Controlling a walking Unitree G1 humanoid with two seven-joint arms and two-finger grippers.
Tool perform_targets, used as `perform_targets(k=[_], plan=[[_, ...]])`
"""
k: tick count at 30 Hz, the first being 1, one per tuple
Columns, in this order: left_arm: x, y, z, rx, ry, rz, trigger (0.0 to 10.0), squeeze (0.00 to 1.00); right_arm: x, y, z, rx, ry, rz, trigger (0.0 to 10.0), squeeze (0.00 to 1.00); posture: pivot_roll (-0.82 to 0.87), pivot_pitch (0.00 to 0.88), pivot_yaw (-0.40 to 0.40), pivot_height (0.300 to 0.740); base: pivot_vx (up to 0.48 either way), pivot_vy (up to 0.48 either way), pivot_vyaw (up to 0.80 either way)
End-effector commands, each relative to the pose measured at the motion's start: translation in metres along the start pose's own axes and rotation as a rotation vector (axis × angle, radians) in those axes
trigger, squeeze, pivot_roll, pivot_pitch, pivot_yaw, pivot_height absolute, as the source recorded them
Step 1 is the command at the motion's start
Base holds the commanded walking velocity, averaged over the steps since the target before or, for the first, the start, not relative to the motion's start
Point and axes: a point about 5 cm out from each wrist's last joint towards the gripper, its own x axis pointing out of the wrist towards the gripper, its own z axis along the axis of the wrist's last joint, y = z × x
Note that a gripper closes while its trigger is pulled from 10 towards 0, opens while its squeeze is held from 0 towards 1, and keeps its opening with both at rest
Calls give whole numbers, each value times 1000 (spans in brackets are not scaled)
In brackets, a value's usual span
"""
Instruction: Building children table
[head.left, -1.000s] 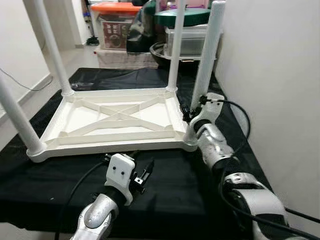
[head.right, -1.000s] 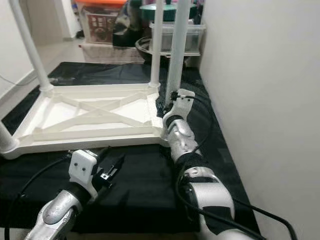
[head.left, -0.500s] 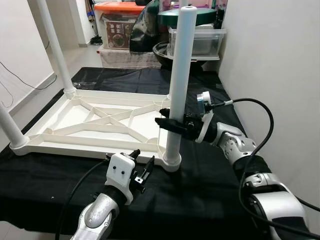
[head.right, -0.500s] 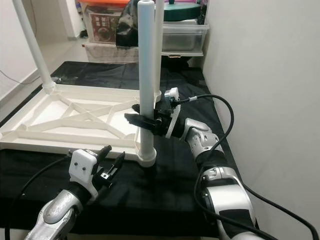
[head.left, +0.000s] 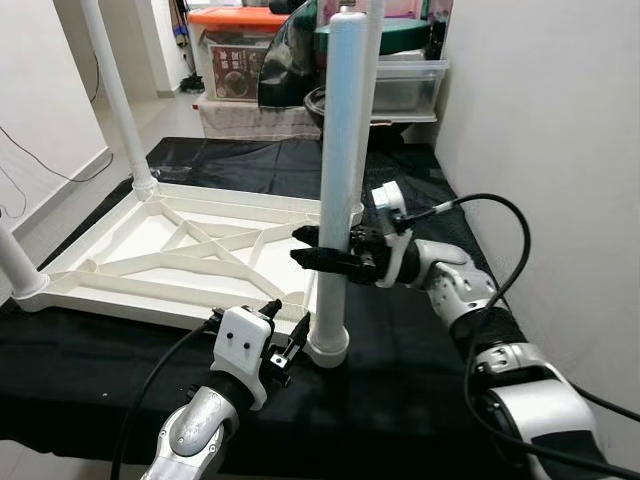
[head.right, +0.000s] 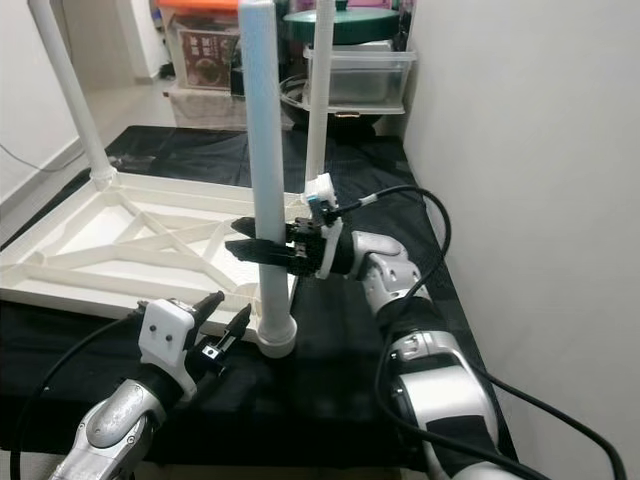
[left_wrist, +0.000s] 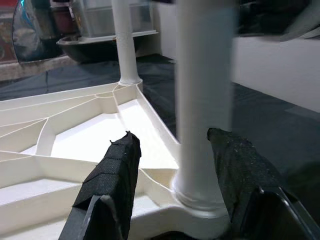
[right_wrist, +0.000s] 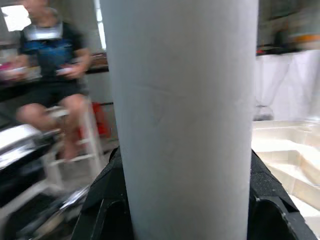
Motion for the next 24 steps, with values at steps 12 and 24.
perform_targets(k=[12,24], plan=[[-2,-1,-6,9,25,-2,10000,0,-54,-56,-10,-2,26,-1290,0,0,-58,0,-13,740,0,0,0],[-3,2,-4,13,25,3,10000,0,-61,-49,-32,81,9,-1634,10000,0,-26,0,-20,740,0,0,0]])
